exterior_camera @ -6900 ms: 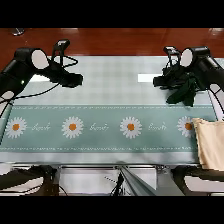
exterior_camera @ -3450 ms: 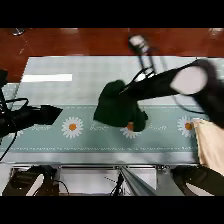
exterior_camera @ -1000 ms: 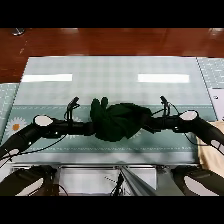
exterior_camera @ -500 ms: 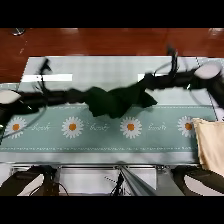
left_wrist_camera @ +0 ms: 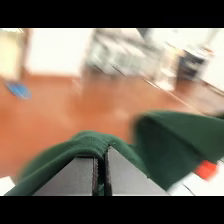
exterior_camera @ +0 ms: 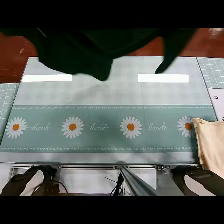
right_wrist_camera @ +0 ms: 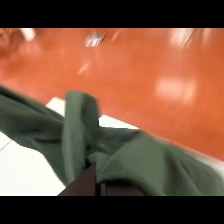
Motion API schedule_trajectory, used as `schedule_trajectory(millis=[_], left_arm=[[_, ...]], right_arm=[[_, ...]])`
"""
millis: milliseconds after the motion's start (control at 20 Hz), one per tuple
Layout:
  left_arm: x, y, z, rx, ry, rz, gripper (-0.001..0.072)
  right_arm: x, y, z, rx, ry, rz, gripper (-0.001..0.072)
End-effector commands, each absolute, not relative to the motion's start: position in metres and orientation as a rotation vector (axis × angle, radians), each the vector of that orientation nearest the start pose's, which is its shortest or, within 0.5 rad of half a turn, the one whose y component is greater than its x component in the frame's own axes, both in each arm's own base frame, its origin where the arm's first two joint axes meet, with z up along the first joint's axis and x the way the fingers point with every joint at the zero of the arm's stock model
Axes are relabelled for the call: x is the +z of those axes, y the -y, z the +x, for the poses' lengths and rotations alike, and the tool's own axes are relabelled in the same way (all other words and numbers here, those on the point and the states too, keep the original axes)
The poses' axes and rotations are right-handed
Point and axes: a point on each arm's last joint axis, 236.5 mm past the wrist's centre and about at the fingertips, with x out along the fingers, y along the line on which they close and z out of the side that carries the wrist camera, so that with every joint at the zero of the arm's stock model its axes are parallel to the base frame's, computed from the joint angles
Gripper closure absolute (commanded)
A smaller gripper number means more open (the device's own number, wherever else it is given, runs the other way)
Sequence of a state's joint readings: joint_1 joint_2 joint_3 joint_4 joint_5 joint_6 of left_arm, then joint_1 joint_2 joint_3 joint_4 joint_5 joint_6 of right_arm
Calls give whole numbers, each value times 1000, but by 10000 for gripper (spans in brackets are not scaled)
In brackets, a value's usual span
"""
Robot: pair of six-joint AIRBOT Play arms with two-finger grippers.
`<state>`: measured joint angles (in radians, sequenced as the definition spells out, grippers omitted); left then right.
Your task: Fold the shirts.
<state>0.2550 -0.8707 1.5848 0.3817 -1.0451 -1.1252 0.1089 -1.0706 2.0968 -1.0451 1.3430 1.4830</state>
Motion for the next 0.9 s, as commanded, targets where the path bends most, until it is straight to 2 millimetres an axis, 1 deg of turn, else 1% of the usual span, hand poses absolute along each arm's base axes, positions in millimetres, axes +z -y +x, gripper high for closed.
schedule_trajectory(millis=[0,100,200,250,300,350,400,450,500,550,600,650,700,800,850], left_arm=[[529,82,256,-458,119,-198,684],[543,73,221,-328,185,-98,684],[547,66,189,-200,225,4,685],[545,63,175,-142,228,44,684],[539,59,165,-94,211,52,684],[530,57,161,-72,177,50,684],[515,57,163,-76,126,48,684],[500,56,171,-97,80,25,684],[482,55,184,-129,30,-21,684],[459,57,201,-176,-35,-73,684],[428,60,220,-233,-117,-144,684],[397,65,237,-290,-193,-208,684],[361,68,255,-341,-274,-258,684],[289,64,288,-368,-436,-347,684],[258,62,303,-373,-503,-382,684]], right_arm=[[487,-112,221,489,-199,-4,684],[480,-93,186,424,-195,-27,683],[469,-81,159,382,-213,-10,684],[461,-79,148,377,-232,-1,684],[452,-78,140,376,-257,4,684],[441,-78,136,375,-290,11,684],[428,-77,135,372,-328,9,683],[415,-76,140,366,-365,12,683],[400,-77,149,364,-406,18,684],[381,-79,162,363,-463,25,684],[360,-81,177,363,-517,36,684],[335,-83,194,359,-571,52,684],[309,-85,213,351,-614,70,684],[252,-88,253,330,-704,110,683],[222,-92,274,324,-752,136,683]])
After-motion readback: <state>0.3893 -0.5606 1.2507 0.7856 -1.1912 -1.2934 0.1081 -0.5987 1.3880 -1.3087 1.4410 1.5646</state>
